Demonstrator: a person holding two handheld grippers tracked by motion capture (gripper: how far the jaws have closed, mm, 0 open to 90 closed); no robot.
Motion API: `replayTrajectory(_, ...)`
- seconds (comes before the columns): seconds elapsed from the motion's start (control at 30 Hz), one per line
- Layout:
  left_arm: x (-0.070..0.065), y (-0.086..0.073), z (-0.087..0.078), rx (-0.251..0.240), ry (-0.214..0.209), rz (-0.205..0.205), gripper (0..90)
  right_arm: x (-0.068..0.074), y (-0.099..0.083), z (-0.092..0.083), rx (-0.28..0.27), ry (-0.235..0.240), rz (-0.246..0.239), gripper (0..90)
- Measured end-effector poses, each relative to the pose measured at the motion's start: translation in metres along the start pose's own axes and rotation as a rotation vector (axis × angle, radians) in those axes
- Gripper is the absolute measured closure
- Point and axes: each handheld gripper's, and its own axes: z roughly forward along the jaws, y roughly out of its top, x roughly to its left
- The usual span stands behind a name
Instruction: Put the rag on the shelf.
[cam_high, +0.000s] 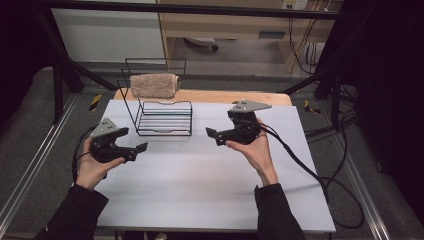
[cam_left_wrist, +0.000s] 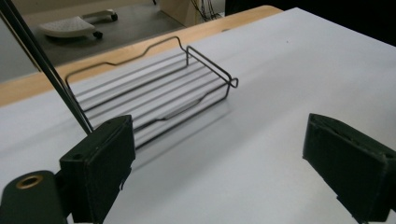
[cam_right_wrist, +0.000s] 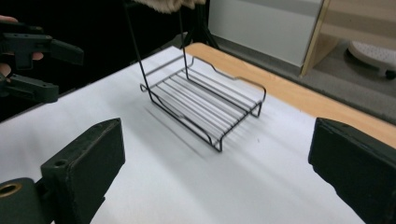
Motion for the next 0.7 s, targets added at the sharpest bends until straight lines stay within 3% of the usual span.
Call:
replayTrajectory(0.13,-0.004,-0.018,0.006,0.016,-0.009,-0.013,9.3,-0.009,-0.023,-0.005,0.029,-0.009,0.015,2.4)
replayTrajectory(0.37,-0.012,-0.043,0.011,0.047,-0.040,-0.002,9.3,-0.020,-0.059,-0.016,0.076,-0.021,0.040,0.8)
replayTrajectory(0.7,-0.016,-0.067,0.012,0.090,-0.032,0.003,9.3,-0.032,-0.109,-0.038,0.118,-0.029,0.057,0.7)
